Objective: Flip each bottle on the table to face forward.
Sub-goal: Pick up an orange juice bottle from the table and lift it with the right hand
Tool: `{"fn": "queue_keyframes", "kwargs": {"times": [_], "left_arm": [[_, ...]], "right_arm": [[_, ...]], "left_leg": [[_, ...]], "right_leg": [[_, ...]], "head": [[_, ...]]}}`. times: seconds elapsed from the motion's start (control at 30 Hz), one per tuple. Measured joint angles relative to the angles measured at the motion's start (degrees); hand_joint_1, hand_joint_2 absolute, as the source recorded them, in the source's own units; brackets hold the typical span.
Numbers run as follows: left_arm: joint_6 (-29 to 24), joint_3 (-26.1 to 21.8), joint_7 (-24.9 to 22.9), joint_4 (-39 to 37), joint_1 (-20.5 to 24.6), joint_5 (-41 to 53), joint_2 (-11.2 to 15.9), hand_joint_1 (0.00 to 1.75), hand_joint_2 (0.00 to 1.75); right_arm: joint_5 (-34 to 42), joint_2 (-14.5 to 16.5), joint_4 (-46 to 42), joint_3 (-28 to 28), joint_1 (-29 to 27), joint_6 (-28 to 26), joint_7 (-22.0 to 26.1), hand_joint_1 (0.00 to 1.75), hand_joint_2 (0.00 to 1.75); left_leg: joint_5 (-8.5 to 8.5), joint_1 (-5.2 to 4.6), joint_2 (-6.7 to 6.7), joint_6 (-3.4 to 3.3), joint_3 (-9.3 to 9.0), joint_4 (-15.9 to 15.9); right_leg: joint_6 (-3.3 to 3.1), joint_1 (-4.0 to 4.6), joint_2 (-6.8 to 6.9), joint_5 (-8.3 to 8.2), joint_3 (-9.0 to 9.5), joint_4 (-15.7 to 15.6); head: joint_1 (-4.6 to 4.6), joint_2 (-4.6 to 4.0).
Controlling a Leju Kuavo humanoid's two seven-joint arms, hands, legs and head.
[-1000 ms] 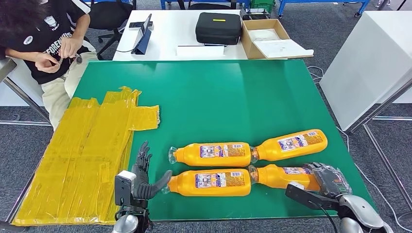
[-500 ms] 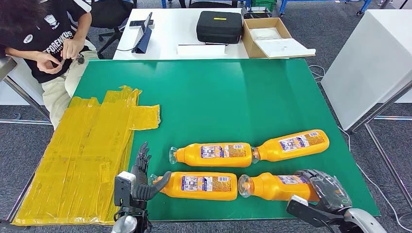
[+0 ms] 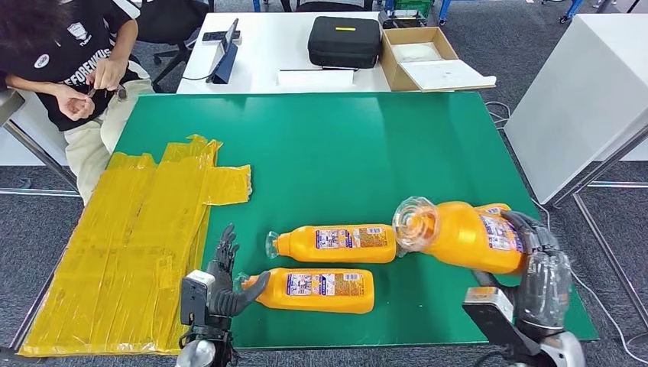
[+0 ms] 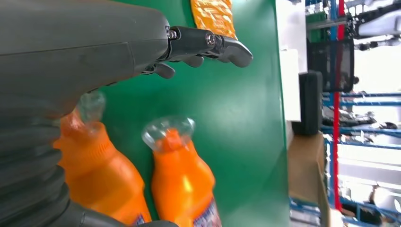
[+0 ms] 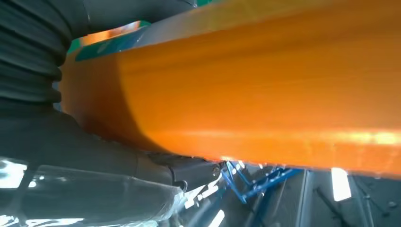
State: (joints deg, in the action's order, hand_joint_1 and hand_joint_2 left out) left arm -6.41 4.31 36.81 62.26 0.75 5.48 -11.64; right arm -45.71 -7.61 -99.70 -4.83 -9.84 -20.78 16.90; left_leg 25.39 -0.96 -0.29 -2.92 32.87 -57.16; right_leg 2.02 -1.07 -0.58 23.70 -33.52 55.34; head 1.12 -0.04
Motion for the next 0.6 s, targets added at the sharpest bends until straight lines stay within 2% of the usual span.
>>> {"fn": "queue_keyframes", "kwargs": {"times": [0.13, 0.37, 0.47, 0.6], "left_arm": [[0.5, 0.9, -0.6, 1.4, -0.5, 0.3, -0.1, 0.00, 1.75], [6.8, 5.7, -4.5, 10.0, -1.1, 0.5, -0.1, 0.00, 1.75], [8.8, 8.6, -6.2, 14.6, -0.7, -0.9, 0.1, 0.00, 1.75], [9.8, 12.2, -7.7, 19.6, -0.1, -2.3, 0.5, 0.00, 1.75]], "right_arm": [[4.2, 2.3, 2.6, -3.6, 1.9, -2.4, 1.9, 1.75, 1.75], [18.6, 9.1, 15.2, -9.2, 8.9, -10.3, 14.8, 1.75, 1.75], [21.7, 12.2, 21.4, -11.8, 12.2, -10.7, 17.9, 1.75, 1.75], [23.3, 15.3, 27.3, -14.4, 15.4, -10.2, 19.0, 1.75, 1.75]], "left_leg": [[-0.04, 0.00, -0.05, -0.02, 0.07, 0.0], [-0.05, -0.01, 0.00, -0.03, 0.11, 0.0], [-0.08, -0.01, -0.02, -0.02, 0.10, 0.0], [-0.11, 0.00, -0.03, 0.00, 0.11, 0.0]], "right_leg": [[0.00, 0.00, 0.05, 0.00, -0.01, 0.0], [0.00, -0.01, 0.02, -0.01, -0.05, 0.0], [0.00, 0.00, 0.03, -0.02, -0.06, 0.0], [0.00, 0.00, 0.04, -0.02, -0.06, 0.0]], "head": [[0.00, 0.01], [-0.02, 0.00], [-0.02, 0.01], [-0.02, 0.00]]}}
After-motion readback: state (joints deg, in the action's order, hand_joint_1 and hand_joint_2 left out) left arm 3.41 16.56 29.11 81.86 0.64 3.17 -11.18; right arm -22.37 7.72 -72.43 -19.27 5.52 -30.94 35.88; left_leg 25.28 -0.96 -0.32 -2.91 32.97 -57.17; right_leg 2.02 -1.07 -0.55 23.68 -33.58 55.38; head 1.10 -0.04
